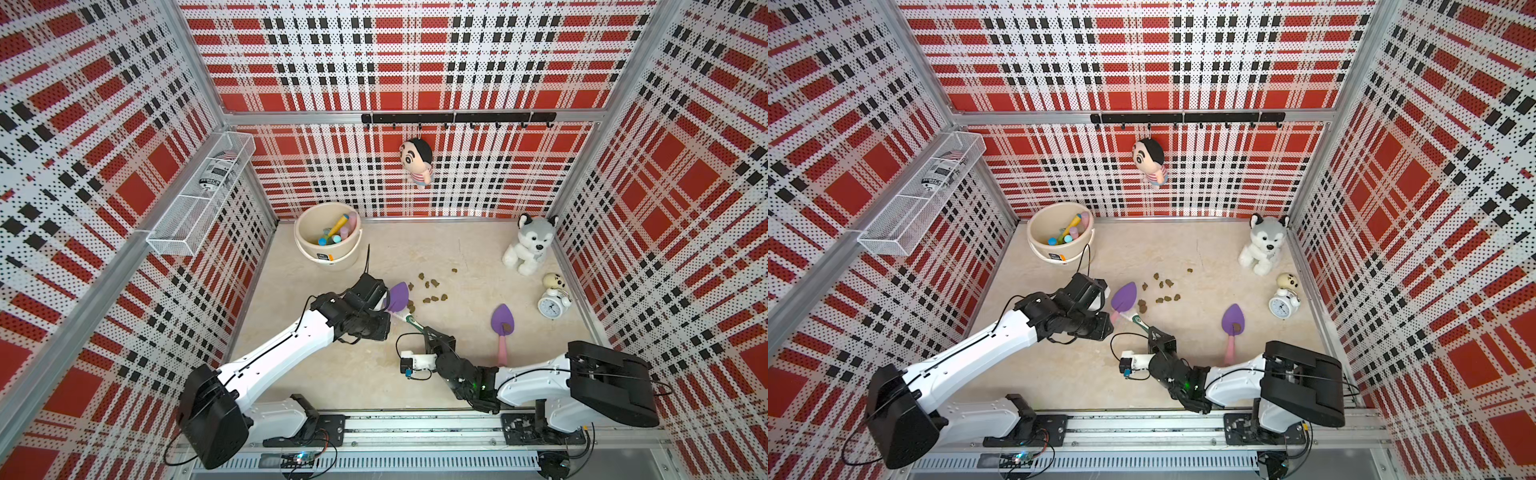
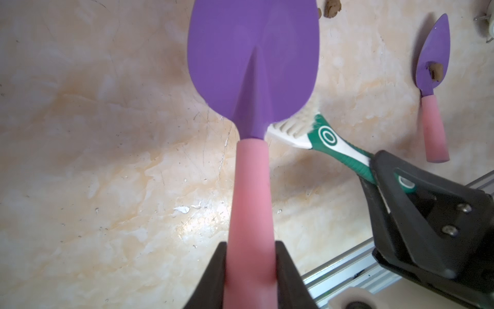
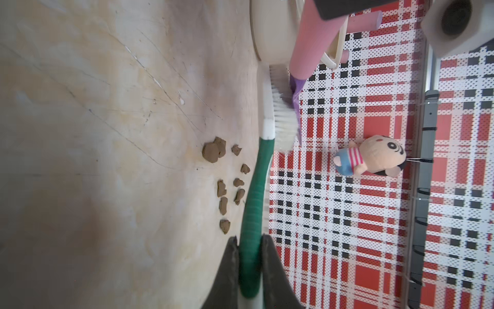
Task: Brush the soil off the hand trowel and place it into the bucket
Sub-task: Brush off the soil from the hand trowel.
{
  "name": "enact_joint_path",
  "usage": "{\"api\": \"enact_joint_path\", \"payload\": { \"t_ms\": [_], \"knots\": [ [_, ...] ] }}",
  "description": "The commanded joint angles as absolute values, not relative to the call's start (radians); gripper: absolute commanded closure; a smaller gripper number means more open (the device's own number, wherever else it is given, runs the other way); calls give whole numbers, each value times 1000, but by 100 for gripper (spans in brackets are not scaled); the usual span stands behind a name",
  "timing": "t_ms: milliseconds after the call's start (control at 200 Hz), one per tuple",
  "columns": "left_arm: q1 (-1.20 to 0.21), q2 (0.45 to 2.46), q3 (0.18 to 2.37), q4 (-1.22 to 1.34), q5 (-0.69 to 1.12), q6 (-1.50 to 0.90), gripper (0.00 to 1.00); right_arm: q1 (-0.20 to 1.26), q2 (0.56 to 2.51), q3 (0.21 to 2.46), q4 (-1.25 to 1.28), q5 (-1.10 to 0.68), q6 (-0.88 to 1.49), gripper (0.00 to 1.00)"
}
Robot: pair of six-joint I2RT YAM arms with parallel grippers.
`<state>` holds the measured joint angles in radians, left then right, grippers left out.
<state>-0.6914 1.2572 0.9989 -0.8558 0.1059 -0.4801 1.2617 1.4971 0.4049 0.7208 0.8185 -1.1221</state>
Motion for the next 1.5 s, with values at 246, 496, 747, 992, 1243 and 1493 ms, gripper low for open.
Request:
{"api": "enact_joint_path", "payload": {
  "t_ms": [246,496,747,992,1243,1493],
  "knots": [
    [-689,1236,971,-874,135,-475,100,1168,1547,403,1103,970,-1278,100],
    [-672,1206,987,-877,130,-483,100,1141,1579,395,981,1004,-1152,100],
    [-658,1206,1017,-877,141,-486,100,1242,1662,402,1000,988,-1198,100],
    [-659,1233,975,-831,160,-491,100,1317,1639,432,976,907,-1248,100],
    [-661,1229,964,-825,163,-486,100,1303,1609,448,962,907,-1259,100],
    [-660,1214,955,-827,162,-487,100,1220,1604,425,1027,969,-1272,100]
  ]
}}
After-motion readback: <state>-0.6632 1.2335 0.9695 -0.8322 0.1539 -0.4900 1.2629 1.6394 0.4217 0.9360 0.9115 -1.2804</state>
